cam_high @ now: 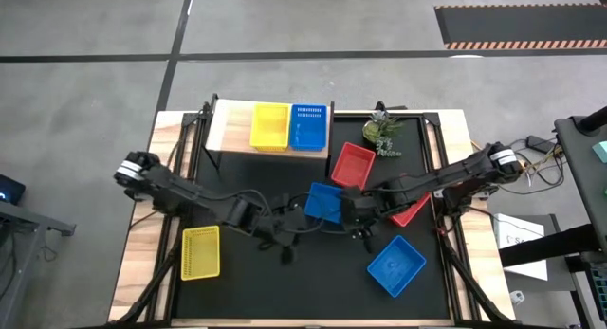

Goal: Stack baskets on shelf by color
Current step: Stack the top blue bin on top of the blue bins on the shelf

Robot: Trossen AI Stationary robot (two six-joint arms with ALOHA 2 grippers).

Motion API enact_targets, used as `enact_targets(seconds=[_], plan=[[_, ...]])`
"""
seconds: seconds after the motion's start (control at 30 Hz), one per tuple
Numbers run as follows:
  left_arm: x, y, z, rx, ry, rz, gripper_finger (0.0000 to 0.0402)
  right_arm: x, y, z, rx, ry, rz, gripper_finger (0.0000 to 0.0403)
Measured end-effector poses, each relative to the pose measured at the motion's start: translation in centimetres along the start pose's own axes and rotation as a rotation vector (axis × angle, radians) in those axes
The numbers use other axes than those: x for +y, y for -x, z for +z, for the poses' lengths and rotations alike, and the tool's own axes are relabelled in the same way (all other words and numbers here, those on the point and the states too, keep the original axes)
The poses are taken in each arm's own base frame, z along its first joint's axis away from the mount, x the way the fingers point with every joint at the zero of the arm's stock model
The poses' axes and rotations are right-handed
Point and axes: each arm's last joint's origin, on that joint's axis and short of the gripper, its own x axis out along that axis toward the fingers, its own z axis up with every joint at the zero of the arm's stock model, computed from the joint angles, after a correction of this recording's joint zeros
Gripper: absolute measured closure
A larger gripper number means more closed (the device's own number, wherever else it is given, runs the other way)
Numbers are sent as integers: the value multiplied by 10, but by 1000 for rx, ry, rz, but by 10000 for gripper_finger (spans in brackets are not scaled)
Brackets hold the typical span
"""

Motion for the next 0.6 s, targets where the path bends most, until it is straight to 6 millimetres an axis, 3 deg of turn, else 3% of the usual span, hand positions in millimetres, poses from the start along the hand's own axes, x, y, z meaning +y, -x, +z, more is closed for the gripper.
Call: enact_targets(seconds=[0.33, 0.6], plan=[[11, -45, 23, -210, -108, 26, 354, 29, 24, -9, -49, -39, 29, 262], [24, -51, 31, -239, -200, 55, 354, 31, 19, -28, -128, -54, 18, 239]])
